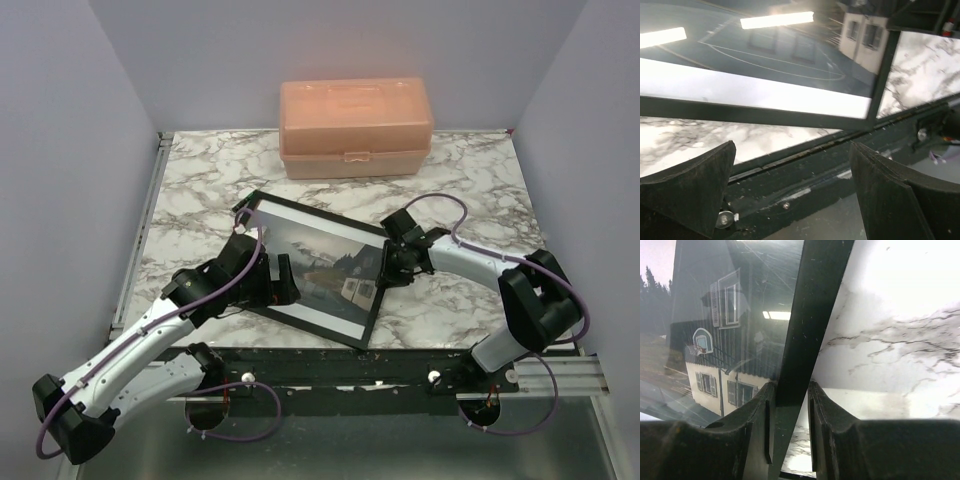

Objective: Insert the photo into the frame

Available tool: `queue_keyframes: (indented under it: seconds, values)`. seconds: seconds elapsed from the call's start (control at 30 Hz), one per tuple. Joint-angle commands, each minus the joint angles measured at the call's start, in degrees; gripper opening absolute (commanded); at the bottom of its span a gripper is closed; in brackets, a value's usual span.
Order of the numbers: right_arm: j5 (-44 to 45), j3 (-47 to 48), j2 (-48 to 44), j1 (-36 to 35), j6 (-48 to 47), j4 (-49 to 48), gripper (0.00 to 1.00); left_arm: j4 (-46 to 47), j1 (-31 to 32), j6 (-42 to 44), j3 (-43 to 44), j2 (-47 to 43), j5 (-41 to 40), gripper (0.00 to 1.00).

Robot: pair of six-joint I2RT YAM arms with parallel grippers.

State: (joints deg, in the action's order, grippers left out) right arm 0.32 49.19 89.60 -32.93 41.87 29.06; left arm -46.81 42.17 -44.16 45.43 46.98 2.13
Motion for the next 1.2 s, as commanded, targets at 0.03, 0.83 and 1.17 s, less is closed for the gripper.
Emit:
queue_keyframes:
  seconds: [0.03, 0.83, 1.17]
  values:
    - [12.17, -1.98, 1.64, 3.17, -5.63, 5.70, 0.21, -1.94, -3.93, 2.76, -0.91, 2.63, -8.00, 0.98]
    - [-0.72, -1.99, -6.47, 13.52, -8.63, 4.40, 0.72, 9.84, -23.49, 8.04, -4.53, 24.90, -7.71, 0.98]
    - [-13.24, -9.03, -7.68, 13.86, -4.66, -2.70, 0.73, 14.48, -23.54, 8.30, -7.40, 25.97, -2.18, 0.98]
